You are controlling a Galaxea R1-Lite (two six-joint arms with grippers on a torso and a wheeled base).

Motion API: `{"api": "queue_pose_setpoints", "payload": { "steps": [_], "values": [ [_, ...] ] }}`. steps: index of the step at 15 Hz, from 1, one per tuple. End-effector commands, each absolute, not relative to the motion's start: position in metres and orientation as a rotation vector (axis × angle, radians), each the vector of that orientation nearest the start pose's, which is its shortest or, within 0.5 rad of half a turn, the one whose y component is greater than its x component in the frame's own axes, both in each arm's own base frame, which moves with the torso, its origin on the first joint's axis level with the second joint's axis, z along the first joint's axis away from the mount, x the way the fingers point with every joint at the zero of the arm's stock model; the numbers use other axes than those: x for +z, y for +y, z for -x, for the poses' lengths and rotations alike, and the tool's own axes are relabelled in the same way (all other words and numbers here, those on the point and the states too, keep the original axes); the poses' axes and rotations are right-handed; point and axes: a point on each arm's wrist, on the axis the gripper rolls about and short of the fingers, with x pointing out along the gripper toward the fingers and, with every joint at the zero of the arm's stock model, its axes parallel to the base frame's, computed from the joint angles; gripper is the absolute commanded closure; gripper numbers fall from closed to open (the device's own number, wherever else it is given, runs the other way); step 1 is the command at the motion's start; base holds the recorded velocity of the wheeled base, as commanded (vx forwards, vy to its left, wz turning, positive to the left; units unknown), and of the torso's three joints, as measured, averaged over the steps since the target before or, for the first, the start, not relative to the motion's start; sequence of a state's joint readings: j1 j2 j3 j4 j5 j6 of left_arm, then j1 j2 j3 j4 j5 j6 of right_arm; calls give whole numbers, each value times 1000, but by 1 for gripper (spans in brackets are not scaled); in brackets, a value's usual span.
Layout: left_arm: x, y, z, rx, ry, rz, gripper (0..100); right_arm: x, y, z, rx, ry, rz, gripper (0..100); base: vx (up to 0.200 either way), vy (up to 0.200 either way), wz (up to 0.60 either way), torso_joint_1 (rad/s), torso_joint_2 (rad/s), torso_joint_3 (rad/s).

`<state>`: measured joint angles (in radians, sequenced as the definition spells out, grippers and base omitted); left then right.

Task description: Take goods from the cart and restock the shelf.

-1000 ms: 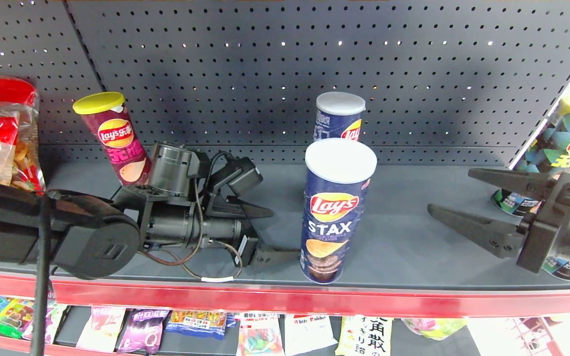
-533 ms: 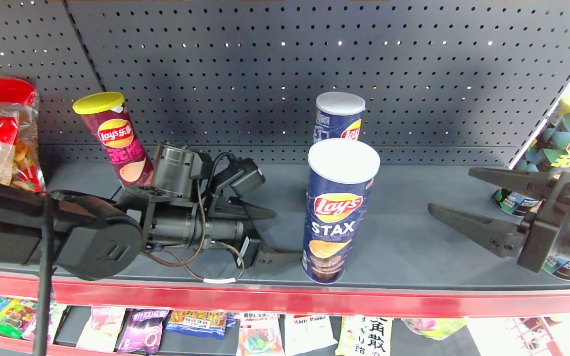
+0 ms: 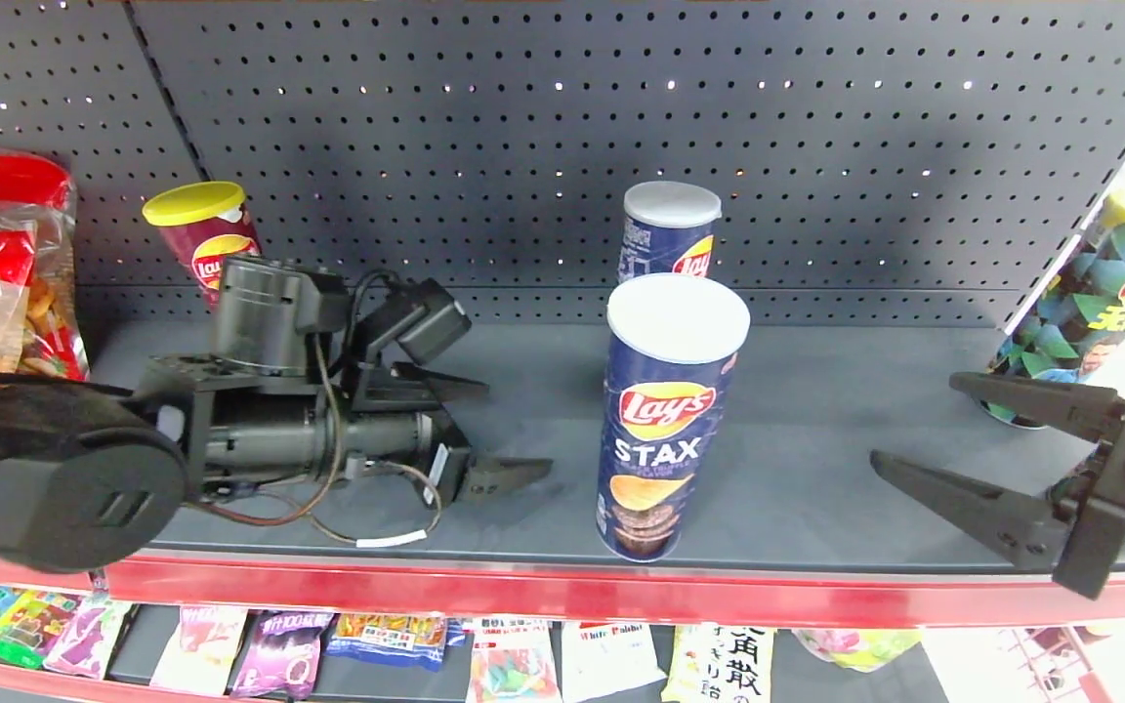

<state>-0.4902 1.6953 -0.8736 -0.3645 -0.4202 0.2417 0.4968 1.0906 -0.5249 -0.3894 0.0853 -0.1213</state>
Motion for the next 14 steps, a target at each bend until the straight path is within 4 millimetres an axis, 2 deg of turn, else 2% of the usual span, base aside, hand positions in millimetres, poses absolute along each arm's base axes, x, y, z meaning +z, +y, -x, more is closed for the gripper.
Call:
{"api": "queue_pose_setpoints", "payload": {
  "steps": [1, 4, 6, 7, 8, 10, 11, 12, 14],
  "values": [
    [215, -108, -206, -800, 285, -252, 0, 209, 58, -104, 558, 105, 153, 0, 0, 0, 0, 0, 0, 0],
    [237, -74, -149, -571, 320, -277, 0, 208, 36, -77, 452, 79, 146, 0, 0, 0, 0, 0, 0, 0],
    [239, -61, -129, -386, 286, -243, 0, 214, 23, -63, 368, 69, 136, 0, 0, 0, 0, 0, 0, 0],
    [242, -50, -112, -272, 247, -243, 0, 216, 16, -56, 286, 88, 127, 0, 0, 0, 0, 0, 0, 0],
    [240, -47, -108, -249, 249, -248, 0, 216, 14, -55, 268, 92, 125, 0, 0, 0, 0, 0, 0, 0],
    [235, -32, -86, -129, 226, -269, 0, 214, 8, -53, 174, 108, 104, 0, 0, 0, 0, 0, 0, 0],
    [235, -32, -86, -129, 226, -269, 0, 214, 8, -53, 174, 108, 104, 0, 0, 0, 0, 0, 0, 0],
    [231, -20, -66, -93, 228, -336, 0, 214, 6, -53, 139, 113, 101, 0, 0, 0, 0, 0, 0, 0],
    [232, -17, -58, -80, 215, -345, 0, 213, 5, -52, 121, 112, 100, 0, 0, 0, 0, 0, 0, 0]
  ]
}}
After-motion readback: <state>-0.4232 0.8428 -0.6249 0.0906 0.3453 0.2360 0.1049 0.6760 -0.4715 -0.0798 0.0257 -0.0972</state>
